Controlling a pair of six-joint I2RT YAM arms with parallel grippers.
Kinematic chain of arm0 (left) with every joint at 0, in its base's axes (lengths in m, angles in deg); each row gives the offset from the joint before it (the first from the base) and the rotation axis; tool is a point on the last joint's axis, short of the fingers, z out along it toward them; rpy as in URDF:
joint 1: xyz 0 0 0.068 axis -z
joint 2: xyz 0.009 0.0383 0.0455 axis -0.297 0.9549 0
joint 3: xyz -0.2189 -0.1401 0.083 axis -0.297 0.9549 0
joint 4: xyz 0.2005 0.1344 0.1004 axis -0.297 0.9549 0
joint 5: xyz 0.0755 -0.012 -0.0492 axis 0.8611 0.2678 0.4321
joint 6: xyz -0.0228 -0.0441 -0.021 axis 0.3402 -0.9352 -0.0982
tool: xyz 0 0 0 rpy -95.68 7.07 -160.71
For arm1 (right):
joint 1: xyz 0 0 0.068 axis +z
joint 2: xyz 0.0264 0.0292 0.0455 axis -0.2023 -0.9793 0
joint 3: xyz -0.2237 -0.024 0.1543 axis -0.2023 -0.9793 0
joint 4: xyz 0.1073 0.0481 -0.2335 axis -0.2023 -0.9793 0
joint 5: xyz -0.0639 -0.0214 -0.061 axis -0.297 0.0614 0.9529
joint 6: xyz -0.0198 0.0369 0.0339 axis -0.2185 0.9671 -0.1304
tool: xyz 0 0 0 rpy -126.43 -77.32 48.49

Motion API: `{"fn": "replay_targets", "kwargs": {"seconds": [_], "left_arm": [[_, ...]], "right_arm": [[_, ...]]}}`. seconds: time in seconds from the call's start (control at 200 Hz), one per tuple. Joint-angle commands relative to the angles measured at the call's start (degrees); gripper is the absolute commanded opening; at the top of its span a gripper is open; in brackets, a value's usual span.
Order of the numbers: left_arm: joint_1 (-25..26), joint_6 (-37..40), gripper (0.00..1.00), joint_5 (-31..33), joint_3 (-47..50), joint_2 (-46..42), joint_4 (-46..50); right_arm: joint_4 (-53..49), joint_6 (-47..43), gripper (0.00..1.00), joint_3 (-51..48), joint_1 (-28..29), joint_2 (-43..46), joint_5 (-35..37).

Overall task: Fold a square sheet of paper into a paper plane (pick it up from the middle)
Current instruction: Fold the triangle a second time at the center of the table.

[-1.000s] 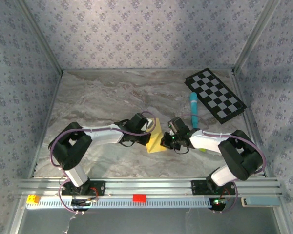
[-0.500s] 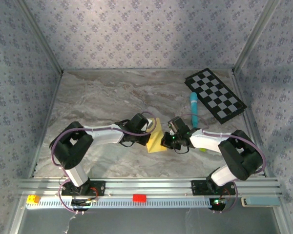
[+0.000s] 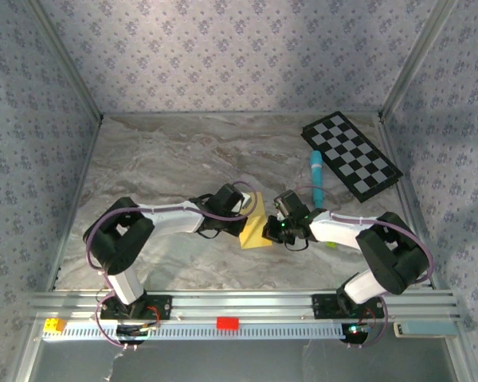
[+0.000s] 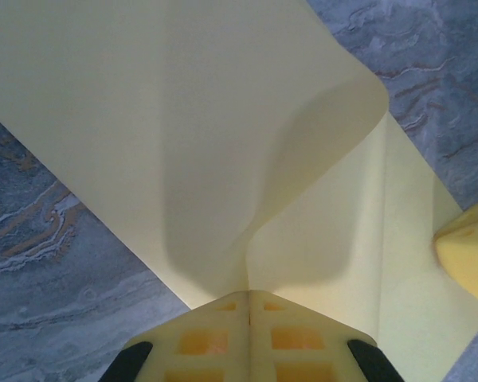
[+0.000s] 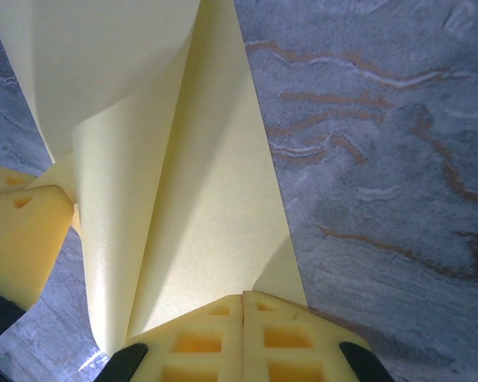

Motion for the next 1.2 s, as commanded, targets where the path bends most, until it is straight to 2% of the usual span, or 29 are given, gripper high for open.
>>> {"fn": "replay_targets", "kwargs": {"seconds": [0.0, 0.445, 1.199], "left_arm": [[-0.2, 1.4, 0.0, 0.8, -1.9, 1.2, 1.1], [-0.3, 1.3, 0.0, 2.2, -2.0, 1.6, 1.7], [-0.3, 2.1, 0.0, 0.3, -2.2, 3.2, 1.6]], "right_arm": [[-5.1, -0.9, 0.05, -0.3, -0.4, -1.3, 1.7], [-5.2, -1.0, 0.05, -0.3, -0.5, -1.4, 1.5], [-5.1, -0.9, 0.05, -0.3, -0.6, -1.4, 1.5]]}}
